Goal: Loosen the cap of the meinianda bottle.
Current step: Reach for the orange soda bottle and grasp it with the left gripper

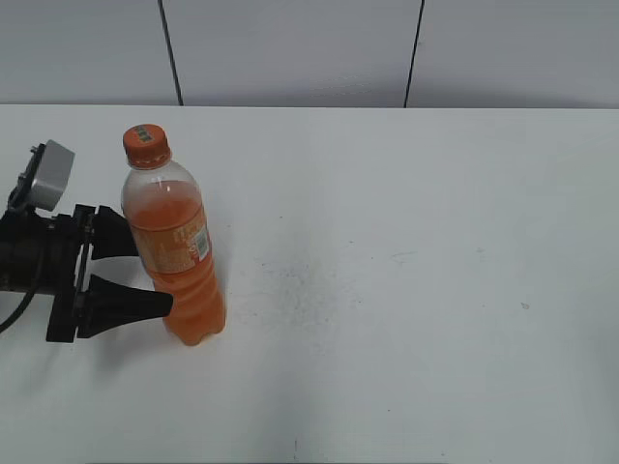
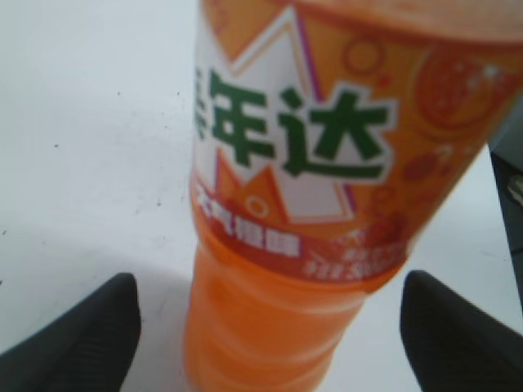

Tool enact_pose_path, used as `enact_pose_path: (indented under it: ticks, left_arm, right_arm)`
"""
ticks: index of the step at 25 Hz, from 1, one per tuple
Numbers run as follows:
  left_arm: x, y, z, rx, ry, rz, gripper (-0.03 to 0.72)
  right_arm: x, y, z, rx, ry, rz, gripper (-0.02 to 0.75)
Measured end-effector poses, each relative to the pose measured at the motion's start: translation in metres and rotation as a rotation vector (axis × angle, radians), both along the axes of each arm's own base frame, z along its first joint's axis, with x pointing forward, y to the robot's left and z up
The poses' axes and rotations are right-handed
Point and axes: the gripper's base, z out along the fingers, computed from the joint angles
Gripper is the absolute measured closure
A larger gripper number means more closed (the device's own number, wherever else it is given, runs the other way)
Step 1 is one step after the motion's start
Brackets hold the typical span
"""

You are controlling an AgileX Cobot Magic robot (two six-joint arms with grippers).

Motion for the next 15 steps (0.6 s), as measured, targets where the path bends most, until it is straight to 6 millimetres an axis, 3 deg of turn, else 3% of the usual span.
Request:
enact_pose_path:
  ticks: [6,15]
  left_arm:
    - [0.001,-0.004,0.0,-0.037,-0.031,-0.007,0.098]
    - [-0.001,-0.031,-0.003,0.014,-0.064,-0.062,0.098]
  right_arm:
    - [0.0,0.0,0.0,0.0,0.0,0.0,0.258]
    - [0.0,0.0,0.0,0.0,0.0,0.0,0.258]
